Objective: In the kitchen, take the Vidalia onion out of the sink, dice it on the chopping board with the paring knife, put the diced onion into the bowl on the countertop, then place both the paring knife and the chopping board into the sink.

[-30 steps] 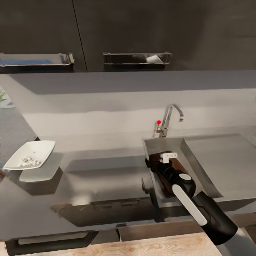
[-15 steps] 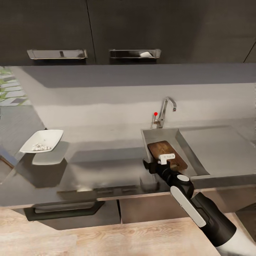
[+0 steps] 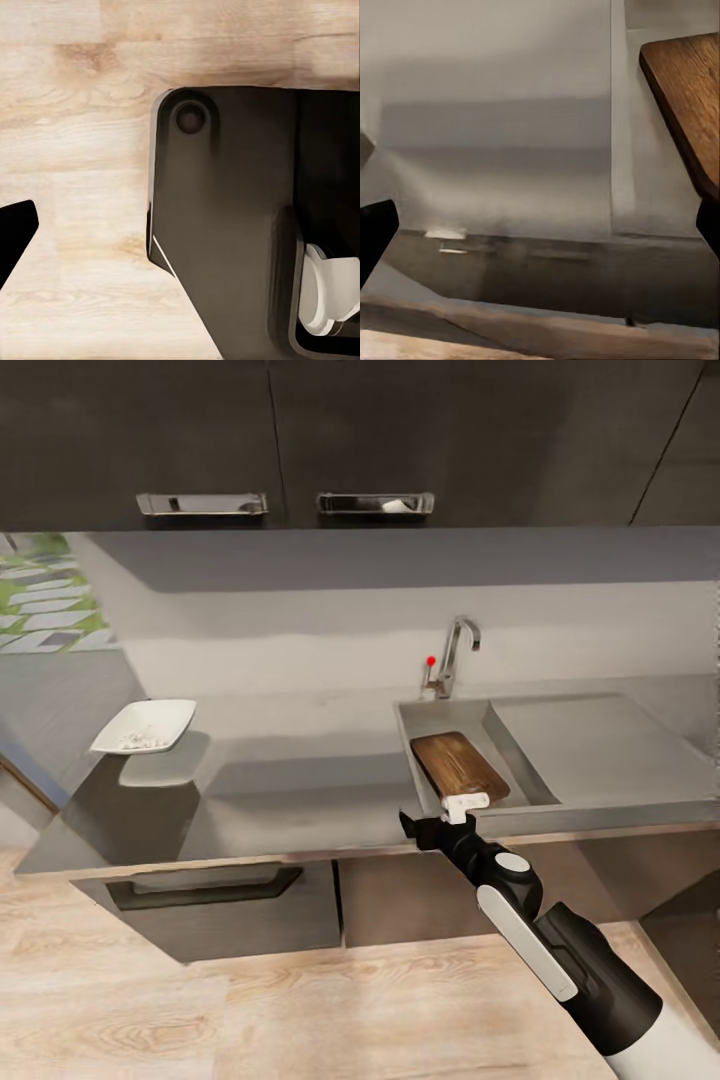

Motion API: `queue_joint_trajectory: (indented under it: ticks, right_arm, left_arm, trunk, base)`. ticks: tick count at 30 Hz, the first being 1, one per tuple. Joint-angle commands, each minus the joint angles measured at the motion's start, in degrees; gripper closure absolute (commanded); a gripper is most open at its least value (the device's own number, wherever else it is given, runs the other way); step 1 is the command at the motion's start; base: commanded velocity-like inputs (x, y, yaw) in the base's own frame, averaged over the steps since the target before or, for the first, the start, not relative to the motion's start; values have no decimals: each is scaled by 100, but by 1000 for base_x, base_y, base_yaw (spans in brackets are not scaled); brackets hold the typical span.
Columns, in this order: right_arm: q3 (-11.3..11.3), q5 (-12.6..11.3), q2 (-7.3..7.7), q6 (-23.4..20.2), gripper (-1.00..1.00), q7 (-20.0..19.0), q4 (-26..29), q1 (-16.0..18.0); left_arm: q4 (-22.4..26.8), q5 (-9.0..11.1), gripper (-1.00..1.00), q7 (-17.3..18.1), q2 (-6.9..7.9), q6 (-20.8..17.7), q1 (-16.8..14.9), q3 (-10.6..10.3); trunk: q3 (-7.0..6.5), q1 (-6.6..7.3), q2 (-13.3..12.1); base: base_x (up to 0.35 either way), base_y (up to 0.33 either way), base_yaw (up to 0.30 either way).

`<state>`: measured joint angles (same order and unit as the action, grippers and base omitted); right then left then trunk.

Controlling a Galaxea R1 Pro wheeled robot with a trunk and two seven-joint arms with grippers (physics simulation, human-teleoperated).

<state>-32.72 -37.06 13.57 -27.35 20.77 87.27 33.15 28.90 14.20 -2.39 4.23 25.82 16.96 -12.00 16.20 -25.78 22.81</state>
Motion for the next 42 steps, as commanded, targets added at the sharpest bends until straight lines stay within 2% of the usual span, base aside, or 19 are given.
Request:
queue_joint_trajectory:
  ticks: [1,24,26,28,29,30,32,33,34,35,36,37,38,39,41,42]
  right_arm:
    - [-15,-56,6,-8,-100,58,9,8]
    - [-20,-46,5,0,-100,50,-43,6]
    - [-72,-38,5,10,-100,50,-86,-2]
    - [-229,-32,12,194,-100,50,-289,-12]
    - [-539,-31,7,554,-100,49,-757,-16]
    - [-1238,-40,-10,1388,-100,51,-1714,-18]
    - [-1825,-74,-45,2546,-100,57,-2705,-27]
    - [-2336,-118,-236,3593,-100,67,-3717,-37]
    - [-2436,-141,-303,3811,-100,69,-3975,-39]
    - [-2586,-214,-443,4180,-100,65,-4515,-43]
    - [-2721,-389,-670,4579,-100,17,-5375,-69]
    - [-2749,-463,-761,4686,-100,-19,-5660,-87]
    - [-2800,-687,-1053,5009,-100,-218,-6475,-137]
    - [-2816,-817,-1223,5233,-100,-425,-6966,-161]
    - [-2837,-986,-1463,5588,-100,-932,-7768,-218]
    - [-2837,-1032,-1534,5690,-100,-1168,-8044,-269]
  left_arm:
    - [10,56,-100,-25,8,12,1,-48]
    - [10,56,-100,-25,8,11,0,-48]
    - [10,56,-100,-25,8,11,2,-48]
    - [16,56,-100,-25,8,12,1,-42]
    - [18,56,-100,-25,8,11,1,-40]
    - [22,59,-100,-37,22,11,0,-36]
    - [27,63,-100,-46,34,11,0,-33]
    - [41,64,-100,-49,40,11,0,-31]
    - [44,64,-100,-49,40,11,0,-31]
    - [48,65,-100,-52,41,11,0,-31]
    - [51,65,-100,-56,45,11,0,-30]
    - [53,65,-100,-57,47,11,0,-30]
    - [58,65,-100,-58,49,11,0,-29]
    - [60,65,-100,-61,50,11,0,-26]
    - [62,65,-100,-66,51,11,0,-23]
    - [65,67,-100,-67,56,11,0,-23]
  trunk:
    - [10,0,11]
    - [10,0,11]
    - [10,0,11]
    - [10,0,11]
    - [10,0,11]
    - [10,0,11]
    - [10,0,11]
    - [10,0,11]
    - [10,0,11]
    - [10,0,11]
    - [10,0,11]
    - [10,0,11]
    - [10,0,11]
    - [10,0,11]
    - [10,0,11]
    - [10,0,11]
  base:
    - [-332,0,0]
    - [-332,0,0]
    - [-331,0,0]
    - [-291,0,0]
    - [-105,0,0]
    - [-34,0,0]
    - [-18,0,0]
    - [-6,0,0]
    - [-5,0,0]
    - [-3,0,0]
    - [-2,0,0]
    - [-1,0,0]
    - [0,0,0]
    - [0,0,0]
    - [0,0,0]
    - [0,0,0]
